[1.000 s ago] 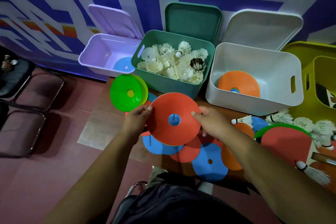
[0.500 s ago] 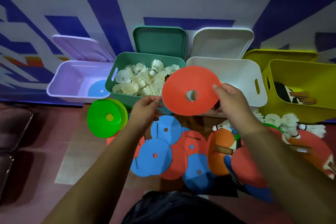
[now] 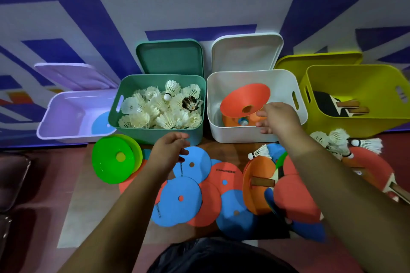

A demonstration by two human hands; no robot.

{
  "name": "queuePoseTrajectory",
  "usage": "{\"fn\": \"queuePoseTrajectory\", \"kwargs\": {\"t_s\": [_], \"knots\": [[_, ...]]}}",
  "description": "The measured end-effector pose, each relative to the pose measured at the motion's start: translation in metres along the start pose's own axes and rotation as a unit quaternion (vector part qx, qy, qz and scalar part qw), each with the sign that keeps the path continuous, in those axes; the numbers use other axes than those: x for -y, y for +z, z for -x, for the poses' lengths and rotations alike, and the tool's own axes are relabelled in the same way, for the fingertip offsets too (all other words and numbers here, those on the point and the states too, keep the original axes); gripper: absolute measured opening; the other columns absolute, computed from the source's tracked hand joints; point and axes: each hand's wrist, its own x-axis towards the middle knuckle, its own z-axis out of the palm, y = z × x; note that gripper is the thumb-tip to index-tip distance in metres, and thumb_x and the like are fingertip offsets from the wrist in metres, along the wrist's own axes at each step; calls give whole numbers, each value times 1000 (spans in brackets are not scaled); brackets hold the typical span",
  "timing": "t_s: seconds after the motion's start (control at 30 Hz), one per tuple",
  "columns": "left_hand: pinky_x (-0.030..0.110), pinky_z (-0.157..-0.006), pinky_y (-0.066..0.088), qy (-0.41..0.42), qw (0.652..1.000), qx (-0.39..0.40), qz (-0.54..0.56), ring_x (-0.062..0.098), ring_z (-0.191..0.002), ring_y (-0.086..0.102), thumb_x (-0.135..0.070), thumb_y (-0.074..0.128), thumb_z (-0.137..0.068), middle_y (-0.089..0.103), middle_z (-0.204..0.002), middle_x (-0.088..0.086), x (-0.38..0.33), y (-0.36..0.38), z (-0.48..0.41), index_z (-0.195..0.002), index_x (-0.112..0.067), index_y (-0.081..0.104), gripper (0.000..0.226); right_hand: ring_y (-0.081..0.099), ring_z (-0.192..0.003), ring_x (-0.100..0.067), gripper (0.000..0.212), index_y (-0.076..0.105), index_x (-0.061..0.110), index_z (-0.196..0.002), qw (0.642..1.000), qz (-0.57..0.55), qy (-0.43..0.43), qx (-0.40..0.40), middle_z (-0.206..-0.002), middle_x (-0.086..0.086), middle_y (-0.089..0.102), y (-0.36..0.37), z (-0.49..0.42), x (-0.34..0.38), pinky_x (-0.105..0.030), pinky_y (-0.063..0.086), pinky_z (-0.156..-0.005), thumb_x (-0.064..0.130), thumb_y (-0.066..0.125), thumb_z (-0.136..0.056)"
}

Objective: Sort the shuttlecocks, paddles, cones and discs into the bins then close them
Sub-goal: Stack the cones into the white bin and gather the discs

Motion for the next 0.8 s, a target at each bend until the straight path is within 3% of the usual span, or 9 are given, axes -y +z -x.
{"fn": "queuePoseTrajectory", "kwargs": {"t_s": [0.23,0.3,0.5,0.63,0.8], "knots": [[40,-68,54,-29,999,-25,12,21,-72,69,-12,61,-98,77,-93,10,15,-14,8,-105,-17,77,18,59,-60,-19,19,68,16,-99,998,-16,-38,37,-91,-5,79,28,30,-9,-30,52,-53,19,51,-104],[36,-63,53,-35,999,-26,13,20,-71,67,-12,58,-101,77,-91,7,21,-19,12,-107,-15,76,19,56,-55,-16,20,70,15,-103,996,-21,-67,56,-85,-5,76,44,41,-8,-28,51,-50,14,50,-102],[28,-56,48,-70,995,-49,41,20,-70,63,-8,54,-103,73,-94,7,42,-47,27,-112,-10,72,20,59,-55,-16,18,72,23,-97,971,32,-128,199,-77,-2,75,112,83,-9,-32,51,-55,20,55,-103],[30,-59,48,-94,991,-87,44,23,-71,62,-9,55,-103,73,-93,9,66,-81,30,-106,-13,74,20,63,-58,-17,19,71,22,-97,944,102,-105,295,-77,-1,76,165,97,-26,-37,54,-60,19,53,-101],[30,-62,46,-120,982,-133,57,21,-72,60,-5,52,-102,71,-93,8,98,-129,36,-110,-7,71,21,64,-56,-13,17,68,18,-100,919,199,-63,333,-80,1,79,229,102,-50,-34,53,-59,20,52,-99]]}}
